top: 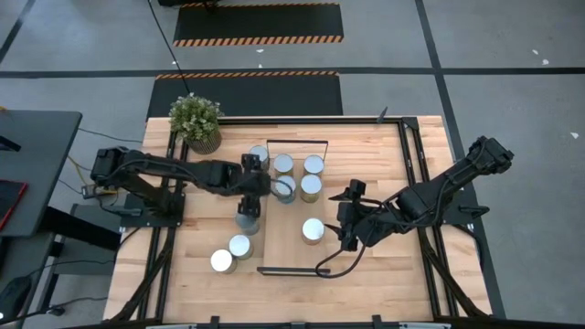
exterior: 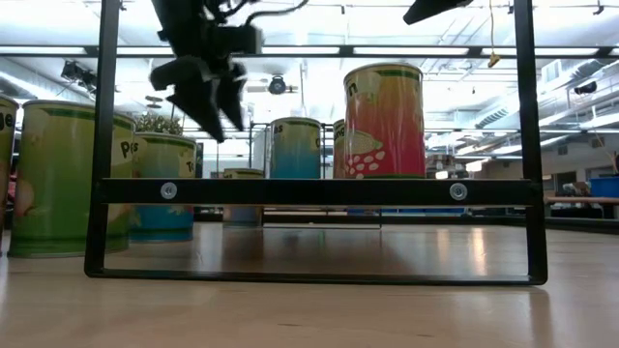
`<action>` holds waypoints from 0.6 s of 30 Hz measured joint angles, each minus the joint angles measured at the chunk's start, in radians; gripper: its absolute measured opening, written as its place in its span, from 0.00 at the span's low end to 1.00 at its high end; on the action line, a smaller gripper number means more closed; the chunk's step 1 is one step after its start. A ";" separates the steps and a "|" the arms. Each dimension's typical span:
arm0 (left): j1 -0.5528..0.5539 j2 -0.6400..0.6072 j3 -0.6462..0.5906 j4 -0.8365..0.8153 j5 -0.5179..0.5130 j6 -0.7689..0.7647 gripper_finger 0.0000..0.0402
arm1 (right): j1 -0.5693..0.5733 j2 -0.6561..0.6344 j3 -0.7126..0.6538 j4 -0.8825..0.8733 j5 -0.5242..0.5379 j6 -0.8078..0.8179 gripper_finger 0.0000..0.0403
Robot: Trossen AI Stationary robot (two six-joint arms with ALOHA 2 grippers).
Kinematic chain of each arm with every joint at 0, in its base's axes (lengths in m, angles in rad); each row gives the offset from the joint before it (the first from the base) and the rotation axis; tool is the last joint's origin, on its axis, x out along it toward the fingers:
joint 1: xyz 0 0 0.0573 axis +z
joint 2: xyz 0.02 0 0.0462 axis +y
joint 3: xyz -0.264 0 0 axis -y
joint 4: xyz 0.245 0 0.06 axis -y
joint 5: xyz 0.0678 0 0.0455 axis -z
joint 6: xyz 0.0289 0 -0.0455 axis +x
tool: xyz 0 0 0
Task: Pick and place cans onto a shelf
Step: Put the canned peaches on the shelf
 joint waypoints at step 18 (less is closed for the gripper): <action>0.429 -0.054 -0.189 0.072 0.268 -0.098 0.98 | 0.026 0.000 0.000 -0.003 0.011 0.006 0.87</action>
